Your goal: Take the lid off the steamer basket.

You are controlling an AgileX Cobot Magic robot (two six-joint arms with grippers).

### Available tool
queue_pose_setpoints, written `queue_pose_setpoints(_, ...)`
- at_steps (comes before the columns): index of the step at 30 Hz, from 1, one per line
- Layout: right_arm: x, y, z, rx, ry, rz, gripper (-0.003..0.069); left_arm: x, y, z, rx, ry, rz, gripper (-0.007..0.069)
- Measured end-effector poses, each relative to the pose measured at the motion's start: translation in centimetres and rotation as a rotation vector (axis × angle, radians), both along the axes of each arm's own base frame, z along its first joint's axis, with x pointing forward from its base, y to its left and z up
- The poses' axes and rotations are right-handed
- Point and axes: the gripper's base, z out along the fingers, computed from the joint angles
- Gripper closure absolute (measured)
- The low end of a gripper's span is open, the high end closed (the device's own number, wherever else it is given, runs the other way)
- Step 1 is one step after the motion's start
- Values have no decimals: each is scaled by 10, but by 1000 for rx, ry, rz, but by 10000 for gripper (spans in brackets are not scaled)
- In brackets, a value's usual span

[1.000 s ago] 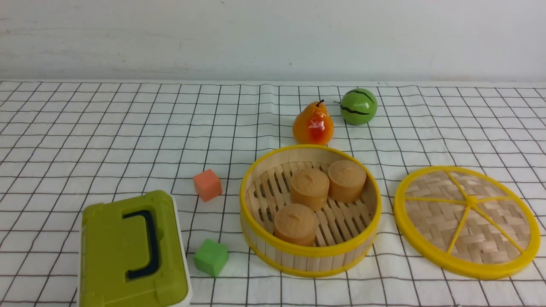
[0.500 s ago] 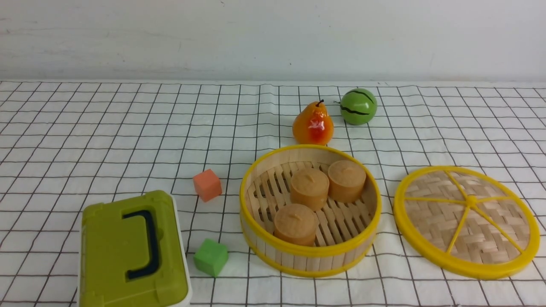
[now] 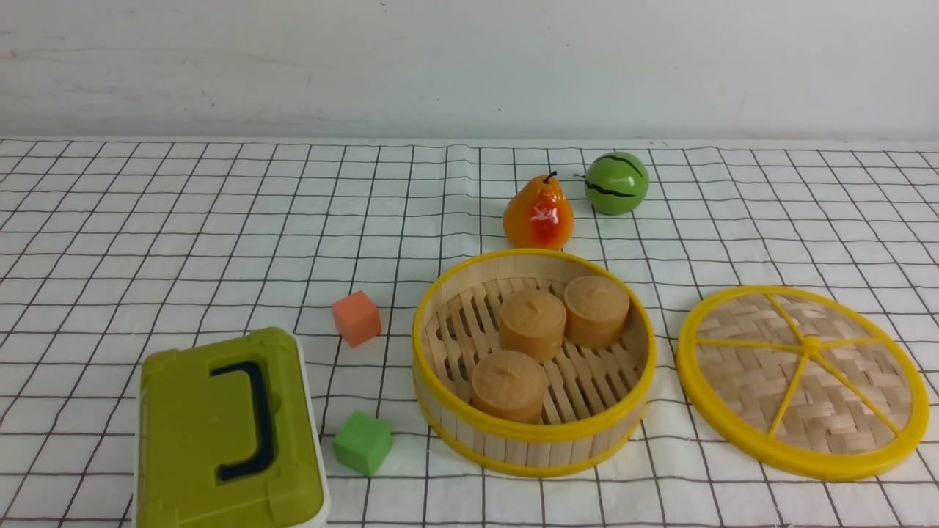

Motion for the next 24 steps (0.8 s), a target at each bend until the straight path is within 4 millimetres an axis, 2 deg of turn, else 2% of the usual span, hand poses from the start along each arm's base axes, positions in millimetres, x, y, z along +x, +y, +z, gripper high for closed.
queue_pose_setpoints(24,0,0,0,0,0,0,663,0,0,0,0,0,0,386)
